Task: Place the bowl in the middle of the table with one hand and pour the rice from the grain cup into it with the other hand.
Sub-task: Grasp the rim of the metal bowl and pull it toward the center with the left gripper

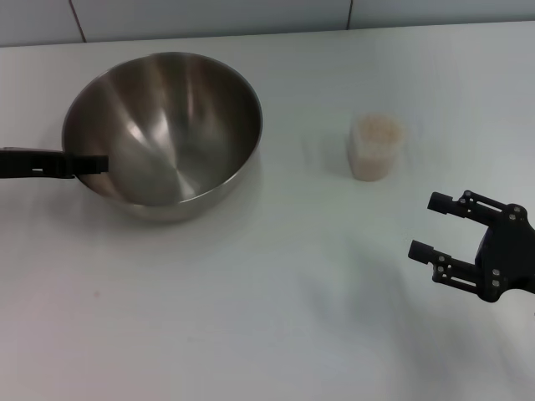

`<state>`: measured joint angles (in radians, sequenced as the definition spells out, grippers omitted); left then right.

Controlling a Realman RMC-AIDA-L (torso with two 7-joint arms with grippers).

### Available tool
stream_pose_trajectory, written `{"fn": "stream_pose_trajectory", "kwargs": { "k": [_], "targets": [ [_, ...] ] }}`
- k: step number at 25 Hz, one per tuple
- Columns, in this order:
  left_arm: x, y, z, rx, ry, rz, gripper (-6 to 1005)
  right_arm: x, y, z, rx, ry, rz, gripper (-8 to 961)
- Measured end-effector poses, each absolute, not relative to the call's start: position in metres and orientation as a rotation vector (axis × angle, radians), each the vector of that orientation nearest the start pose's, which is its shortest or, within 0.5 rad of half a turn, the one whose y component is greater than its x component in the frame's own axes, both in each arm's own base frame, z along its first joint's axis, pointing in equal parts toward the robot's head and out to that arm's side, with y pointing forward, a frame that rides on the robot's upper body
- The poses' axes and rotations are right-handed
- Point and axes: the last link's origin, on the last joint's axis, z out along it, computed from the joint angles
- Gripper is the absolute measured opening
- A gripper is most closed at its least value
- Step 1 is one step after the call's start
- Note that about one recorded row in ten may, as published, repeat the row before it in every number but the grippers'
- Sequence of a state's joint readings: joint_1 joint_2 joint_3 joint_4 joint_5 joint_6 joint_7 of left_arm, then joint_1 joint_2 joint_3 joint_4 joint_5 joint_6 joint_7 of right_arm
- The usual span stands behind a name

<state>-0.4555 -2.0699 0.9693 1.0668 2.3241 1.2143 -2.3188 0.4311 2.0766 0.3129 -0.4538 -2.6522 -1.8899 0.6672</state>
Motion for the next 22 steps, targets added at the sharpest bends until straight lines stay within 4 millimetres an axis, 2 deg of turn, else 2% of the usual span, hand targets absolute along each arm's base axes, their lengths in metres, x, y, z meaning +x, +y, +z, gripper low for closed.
{"fn": "stream_pose_trajectory", "kwargs": {
  "k": [13,22],
  "targets": [
    [-0.2780,0.3716,0.0425,-2.250,-1.253,-0.138,195,0.3277,0.2290,0.0073,-2.452,0.339,0.903,710],
    [-0.2750,0.3722,0.0423,-2.261,-1.244,-0.135,57,0.3278,0.2286,0.0072,-2.450,0.341,0.905,709]
  ]
}}
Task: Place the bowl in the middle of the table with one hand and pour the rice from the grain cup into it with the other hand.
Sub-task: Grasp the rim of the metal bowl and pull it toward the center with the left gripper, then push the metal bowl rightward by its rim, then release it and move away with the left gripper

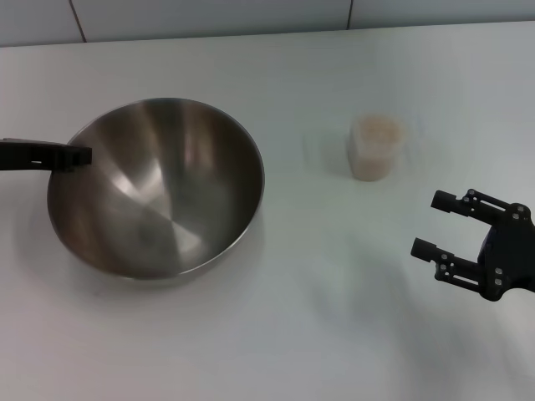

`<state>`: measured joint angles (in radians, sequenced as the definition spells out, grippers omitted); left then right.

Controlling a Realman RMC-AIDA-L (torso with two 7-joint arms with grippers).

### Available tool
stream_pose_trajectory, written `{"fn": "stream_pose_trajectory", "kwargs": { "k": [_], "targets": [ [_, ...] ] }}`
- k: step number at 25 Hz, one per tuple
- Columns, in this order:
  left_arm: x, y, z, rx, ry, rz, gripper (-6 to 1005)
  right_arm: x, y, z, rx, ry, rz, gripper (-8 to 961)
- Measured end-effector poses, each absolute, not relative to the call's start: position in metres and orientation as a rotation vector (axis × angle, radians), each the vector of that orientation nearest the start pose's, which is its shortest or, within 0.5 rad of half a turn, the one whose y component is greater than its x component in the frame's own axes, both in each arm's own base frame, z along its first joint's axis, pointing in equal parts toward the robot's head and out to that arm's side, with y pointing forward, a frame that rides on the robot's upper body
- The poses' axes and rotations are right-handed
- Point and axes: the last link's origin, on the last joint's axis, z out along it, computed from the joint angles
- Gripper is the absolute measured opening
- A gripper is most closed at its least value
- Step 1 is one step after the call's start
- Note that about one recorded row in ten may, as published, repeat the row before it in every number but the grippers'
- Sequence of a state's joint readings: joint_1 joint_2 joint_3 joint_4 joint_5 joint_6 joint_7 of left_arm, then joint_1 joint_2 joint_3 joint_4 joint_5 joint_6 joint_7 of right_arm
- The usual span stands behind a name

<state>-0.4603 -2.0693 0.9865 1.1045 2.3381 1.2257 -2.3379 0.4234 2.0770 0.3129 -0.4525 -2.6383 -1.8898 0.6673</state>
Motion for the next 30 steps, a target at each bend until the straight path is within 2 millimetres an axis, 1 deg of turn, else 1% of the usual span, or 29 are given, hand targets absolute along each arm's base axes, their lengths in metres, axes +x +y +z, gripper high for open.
{"fn": "stream_pose_trajectory", "kwargs": {
  "k": [5,10,14,17,18,21,22,24,26,27,28,30],
  "targets": [
    [-0.273,0.372,0.042,-2.271,-1.239,-0.137,35,0.328,0.229,0.007,-2.450,0.341,0.904,709],
    [-0.268,0.373,0.045,-2.286,-1.219,-0.136,35,0.327,0.230,0.006,-2.451,0.341,0.905,709],
    [-0.258,0.374,0.048,-2.315,-1.184,-0.141,34,0.327,0.230,0.005,-2.450,0.335,0.909,710],
    [-0.246,0.378,0.050,-2.345,-1.157,-0.148,34,0.326,0.229,0.004,-2.449,0.327,0.912,710],
    [-0.246,0.378,0.050,-2.345,-1.157,-0.148,34,0.326,0.229,0.004,-2.449,0.327,0.912,710],
    [-0.238,0.381,0.050,-2.360,-1.139,-0.154,34,0.325,0.229,0.003,-2.450,0.329,0.921,710],
    [-0.231,0.384,0.051,-2.374,-1.120,-0.157,34,0.325,0.229,0.003,-2.450,0.330,0.921,710],
    [-0.229,0.384,0.050,-2.381,-1.114,-0.159,34,0.326,0.228,0.003,-2.450,0.331,0.921,709],
    [-0.221,0.388,0.048,-2.399,-1.093,-0.161,34,0.326,0.228,0.003,-2.451,0.333,0.921,709],
    [-0.214,0.391,0.044,-2.423,-1.074,-0.156,33,0.326,0.227,0.002,-2.451,0.337,0.923,709],
    [-0.214,0.391,0.044,-2.423,-1.074,-0.156,33,0.326,0.227,0.002,-2.451,0.337,0.923,709],
    [-0.205,0.393,0.038,-2.448,-1.052,-0.145,33,0.326,0.226,0.001,-2.450,0.341,0.928,709]
  ]
}}
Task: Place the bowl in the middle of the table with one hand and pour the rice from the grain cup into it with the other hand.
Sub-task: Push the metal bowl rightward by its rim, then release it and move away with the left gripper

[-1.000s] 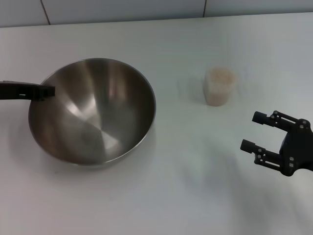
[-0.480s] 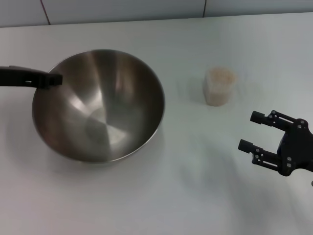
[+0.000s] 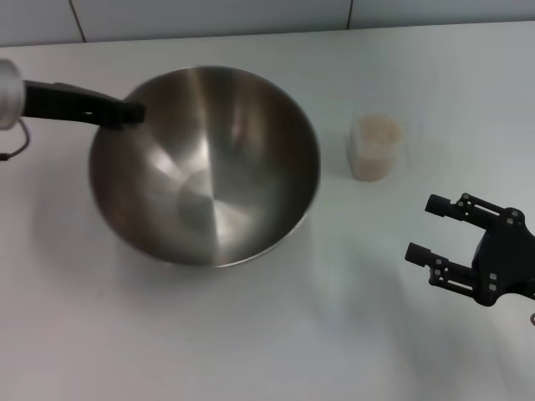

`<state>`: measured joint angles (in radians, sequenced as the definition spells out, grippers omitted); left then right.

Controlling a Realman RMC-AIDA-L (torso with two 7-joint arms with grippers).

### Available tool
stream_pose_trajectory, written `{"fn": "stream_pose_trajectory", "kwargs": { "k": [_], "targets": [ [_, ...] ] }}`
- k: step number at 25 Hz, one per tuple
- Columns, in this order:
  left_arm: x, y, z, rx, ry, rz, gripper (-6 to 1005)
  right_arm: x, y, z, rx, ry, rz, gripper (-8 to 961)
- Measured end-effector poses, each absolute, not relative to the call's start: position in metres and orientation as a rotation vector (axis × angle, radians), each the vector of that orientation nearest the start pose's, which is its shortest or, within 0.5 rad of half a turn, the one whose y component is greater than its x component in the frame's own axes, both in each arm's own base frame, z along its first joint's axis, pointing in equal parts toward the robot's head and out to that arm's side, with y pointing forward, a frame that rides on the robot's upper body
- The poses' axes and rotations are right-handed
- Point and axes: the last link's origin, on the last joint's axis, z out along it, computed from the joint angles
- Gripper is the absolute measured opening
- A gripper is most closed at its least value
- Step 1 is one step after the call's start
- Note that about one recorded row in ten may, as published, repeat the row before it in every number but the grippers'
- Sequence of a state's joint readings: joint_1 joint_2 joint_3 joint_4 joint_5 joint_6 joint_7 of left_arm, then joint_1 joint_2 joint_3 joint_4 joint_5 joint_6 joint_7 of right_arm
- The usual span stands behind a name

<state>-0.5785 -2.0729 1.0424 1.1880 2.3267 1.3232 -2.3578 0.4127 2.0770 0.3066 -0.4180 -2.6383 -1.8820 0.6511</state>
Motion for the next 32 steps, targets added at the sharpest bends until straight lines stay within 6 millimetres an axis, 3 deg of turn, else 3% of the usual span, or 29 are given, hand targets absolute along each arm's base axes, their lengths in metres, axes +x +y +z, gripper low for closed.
{"fn": "stream_pose_trajectory", "kwargs": {
  "k": [8,12,14,22,32],
  "targets": [
    [-0.170,0.403,0.021,-2.536,-0.958,-0.147,33,0.328,0.221,0.001,-2.448,0.352,0.927,710],
    [-0.165,0.403,0.019,-2.545,-0.950,-0.145,33,0.327,0.219,-0.001,-2.451,0.351,0.941,710],
    [-0.149,0.406,0.007,-2.572,-0.907,-0.123,33,0.327,0.218,-0.002,-2.452,0.354,0.943,709],
    [-0.138,0.409,0.000,-2.588,-0.888,-0.127,32,0.330,0.212,-0.002,-2.446,0.340,0.937,710],
    [-0.141,0.412,-0.016,-2.589,-0.890,-0.106,32,0.330,0.208,-0.002,-2.444,0.345,0.949,710]
  ]
}}
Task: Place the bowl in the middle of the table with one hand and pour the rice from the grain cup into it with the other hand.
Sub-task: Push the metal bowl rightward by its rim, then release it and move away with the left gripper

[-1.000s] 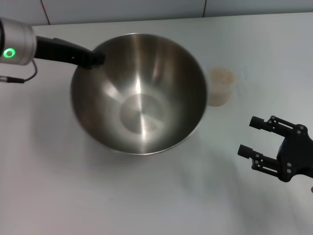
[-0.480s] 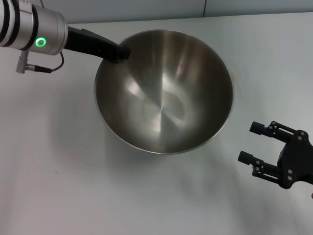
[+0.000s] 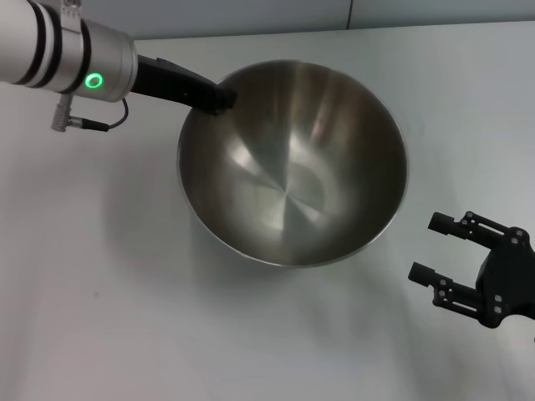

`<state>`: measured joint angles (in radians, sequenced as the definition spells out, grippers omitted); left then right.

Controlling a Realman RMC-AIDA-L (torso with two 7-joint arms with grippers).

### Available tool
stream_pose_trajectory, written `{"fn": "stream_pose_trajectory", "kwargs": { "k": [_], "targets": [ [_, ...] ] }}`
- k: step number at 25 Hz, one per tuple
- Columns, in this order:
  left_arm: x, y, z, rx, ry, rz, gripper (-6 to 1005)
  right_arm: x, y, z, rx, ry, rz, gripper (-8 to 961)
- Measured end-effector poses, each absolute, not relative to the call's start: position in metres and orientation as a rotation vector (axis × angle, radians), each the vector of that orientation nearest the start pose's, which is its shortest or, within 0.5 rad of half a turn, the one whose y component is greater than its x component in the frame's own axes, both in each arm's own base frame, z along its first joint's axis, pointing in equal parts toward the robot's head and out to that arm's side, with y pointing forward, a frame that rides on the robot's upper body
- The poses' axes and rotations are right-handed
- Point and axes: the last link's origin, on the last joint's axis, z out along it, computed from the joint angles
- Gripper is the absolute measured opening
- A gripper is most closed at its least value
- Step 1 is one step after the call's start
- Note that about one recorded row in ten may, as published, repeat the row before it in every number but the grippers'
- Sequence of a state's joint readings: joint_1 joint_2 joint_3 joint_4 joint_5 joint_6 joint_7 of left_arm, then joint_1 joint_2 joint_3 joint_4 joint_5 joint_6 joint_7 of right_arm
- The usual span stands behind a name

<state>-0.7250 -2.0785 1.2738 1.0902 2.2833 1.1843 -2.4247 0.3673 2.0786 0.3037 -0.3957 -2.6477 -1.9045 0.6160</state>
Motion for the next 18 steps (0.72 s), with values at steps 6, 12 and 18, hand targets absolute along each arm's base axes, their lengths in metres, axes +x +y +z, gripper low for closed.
{"fn": "stream_pose_trajectory", "kwargs": {
  "k": [6,12,18],
  "targets": [
    [-0.144,0.415,-0.026,-2.580,-0.885,-0.107,32,0.330,0.206,-0.003,-2.441,0.353,0.954,710],
    [-0.151,0.417,-0.034,-2.569,-0.893,-0.090,31,0.330,0.205,-0.004,-2.440,0.356,0.959,710],
    [-0.163,0.418,-0.041,-2.553,-0.927,-0.072,31,0.330,0.205,-0.004,-2.440,0.356,0.960,710]
  ]
}}
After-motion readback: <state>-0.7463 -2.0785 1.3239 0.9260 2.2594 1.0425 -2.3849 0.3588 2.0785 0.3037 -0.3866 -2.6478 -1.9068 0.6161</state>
